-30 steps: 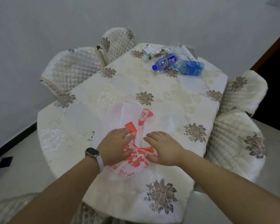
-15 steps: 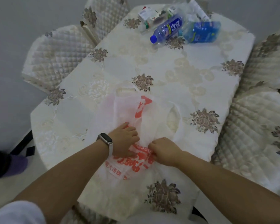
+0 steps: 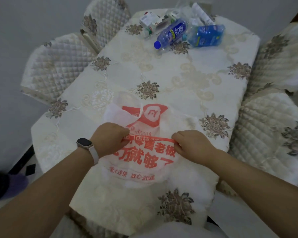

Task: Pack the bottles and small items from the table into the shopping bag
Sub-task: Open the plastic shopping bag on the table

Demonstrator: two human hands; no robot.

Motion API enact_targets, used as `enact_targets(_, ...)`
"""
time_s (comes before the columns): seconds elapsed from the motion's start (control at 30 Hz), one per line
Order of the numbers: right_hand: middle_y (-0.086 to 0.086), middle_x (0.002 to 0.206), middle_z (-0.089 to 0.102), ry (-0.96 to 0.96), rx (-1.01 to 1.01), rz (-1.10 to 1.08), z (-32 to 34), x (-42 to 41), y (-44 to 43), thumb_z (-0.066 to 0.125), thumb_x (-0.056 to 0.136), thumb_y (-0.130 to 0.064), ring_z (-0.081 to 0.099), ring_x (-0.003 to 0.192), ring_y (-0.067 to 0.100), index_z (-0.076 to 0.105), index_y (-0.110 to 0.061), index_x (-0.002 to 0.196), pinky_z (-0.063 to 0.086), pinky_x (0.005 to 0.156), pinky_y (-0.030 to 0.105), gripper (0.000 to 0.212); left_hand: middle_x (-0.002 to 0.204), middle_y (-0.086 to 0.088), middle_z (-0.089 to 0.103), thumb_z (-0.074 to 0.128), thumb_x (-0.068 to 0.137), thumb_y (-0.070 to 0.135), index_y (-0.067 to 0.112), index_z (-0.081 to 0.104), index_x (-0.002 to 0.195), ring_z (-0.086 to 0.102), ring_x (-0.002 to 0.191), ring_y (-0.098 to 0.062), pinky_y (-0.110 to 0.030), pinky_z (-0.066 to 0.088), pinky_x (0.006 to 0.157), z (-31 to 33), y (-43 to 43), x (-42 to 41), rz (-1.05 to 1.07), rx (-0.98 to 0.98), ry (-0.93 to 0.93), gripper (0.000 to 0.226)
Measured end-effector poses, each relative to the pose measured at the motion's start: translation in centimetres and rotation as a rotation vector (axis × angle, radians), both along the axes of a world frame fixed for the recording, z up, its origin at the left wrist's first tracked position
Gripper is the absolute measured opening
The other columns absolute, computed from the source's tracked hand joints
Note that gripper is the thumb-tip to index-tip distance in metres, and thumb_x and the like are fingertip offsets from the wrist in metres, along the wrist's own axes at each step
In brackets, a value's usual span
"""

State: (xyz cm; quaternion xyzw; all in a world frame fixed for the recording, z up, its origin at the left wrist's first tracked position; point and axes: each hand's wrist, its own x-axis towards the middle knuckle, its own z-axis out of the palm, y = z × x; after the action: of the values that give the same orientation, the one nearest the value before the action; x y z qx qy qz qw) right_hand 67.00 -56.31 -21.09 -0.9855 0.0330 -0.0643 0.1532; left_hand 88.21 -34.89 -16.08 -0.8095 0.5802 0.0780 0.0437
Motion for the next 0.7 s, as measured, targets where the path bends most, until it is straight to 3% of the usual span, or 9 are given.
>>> enact_targets(0.07, 0.005, 0.06, 0.055, -0.065, -0.054, -0.034, 1.7, -0.3, -0.2, 0.043, 0.083, -0.029, 0.053, 0.05, 0.03, 0.058, -0.009, 0.074, 0.041, 0.044, 0.031, 0.027, 0.047, 0.002, 0.047, 0.082, 0.075, 0.025, 0.017, 0.048, 0.064, 0.038, 0.039, -0.018, -0.019, 0.028, 0.046, 1.5, 0.5, 0.1, 0.023, -0.116, -0.046, 0.037)
enact_targets(0.13, 0.006, 0.058, 0.053, -0.104, -0.113, -0.067, 3.2, -0.8, -0.4, 0.045, 0.081, -0.028, 0.051, 0.049, 0.031, 0.057, -0.008, 0.072, 0.039, 0.044, 0.03, 0.024, 0.046, 0.0, 0.051, 0.086, 0.071, 0.023, 0.014, 0.057, 0.071, 0.036, 0.037, -0.018, -0.015, 0.021, 0.046, 3.1, 0.8, -0.1, 0.065, -0.243, -0.078, 0.031)
enact_targets(0.23, 0.009, 0.057, 0.051, -0.182, -0.186, -0.13, 5.3, -2.1, -0.6, 0.052, 0.079, -0.022, 0.049, 0.047, 0.031, 0.057, -0.007, 0.07, 0.037, 0.044, 0.032, 0.018, 0.055, -0.005, 0.063, 0.082, 0.075, 0.025, 0.011, 0.071, 0.089, 0.057, 0.044, -0.029, -0.025, 0.042, 0.047, 4.9, 1.4, -0.4, 0.074, -0.43, -0.11, 0.022)
enact_targets(0.3, 0.01, 0.057, 0.051, -0.245, -0.231, -0.179, 6.4, -3.4, -0.6, 0.059, 0.077, -0.019, 0.049, 0.048, 0.032, 0.058, -0.006, 0.07, 0.038, 0.046, 0.033, 0.015, 0.06, -0.005, 0.066, 0.064, 0.083, 0.038, 0.012, 0.073, 0.086, 0.062, 0.051, -0.03, -0.033, 0.049, 0.049, 5.8, 2.4, -0.5, 0.031, -0.507, -0.129, 0.028)
enact_targets(0.37, 0.01, 0.058, 0.051, -0.312, -0.295, -0.208, 7.2, -5.0, -0.5, 0.059, 0.08, -0.02, 0.048, 0.049, 0.031, 0.06, -0.005, 0.071, 0.035, 0.048, 0.033, 0.018, 0.06, -0.006, 0.064, 0.055, 0.086, 0.039, 0.009, 0.072, 0.079, 0.058, 0.051, -0.03, -0.034, 0.047, 0.05, 5.9, 3.8, -0.6, -0.031, -0.576, -0.155, 0.035)
enact_targets(0.5, 0.01, 0.062, 0.051, -0.43, -0.398, -0.242, 8.0, -7.9, 0.7, 0.056, 0.087, -0.021, 0.048, 0.054, 0.031, 0.063, -0.004, 0.073, 0.03, 0.054, 0.034, 0.023, 0.06, -0.009, 0.06, 0.057, 0.084, 0.026, 0.005, 0.069, 0.073, 0.054, 0.051, -0.03, -0.033, 0.039, 0.053, 4.6, 6.8, -2.1, -0.083, -0.683, -0.22, 0.026)
enact_targets(0.6, 0.01, 0.067, 0.052, -0.39, -0.438, -0.235, 6.5, -9.7, 2.2, 0.059, 0.086, -0.019, 0.051, 0.06, 0.031, 0.063, -0.006, 0.074, 0.033, 0.062, 0.037, 0.018, 0.064, -0.009, 0.061, 0.047, 0.094, 0.031, 0.006, 0.067, 0.072, 0.053, 0.054, -0.029, -0.031, 0.037, 0.053, 2.0, 8.9, -3.6, -0.088, -0.701, -0.172, 0.039)
enact_targets(0.7, 0.007, 0.075, 0.054, -0.19, -0.365, -0.21, 4.0, -11.4, 4.0, 0.065, 0.079, -0.021, 0.052, 0.066, 0.031, 0.063, -0.009, 0.083, 0.038, 0.062, 0.037, 0.014, 0.065, -0.006, 0.063, 0.038, 0.098, 0.039, 0.008, 0.068, 0.074, 0.055, 0.054, -0.026, -0.025, 0.032, 0.06, -0.8, 10.6, -5.9, -0.078, -0.657, -0.077, 0.05)
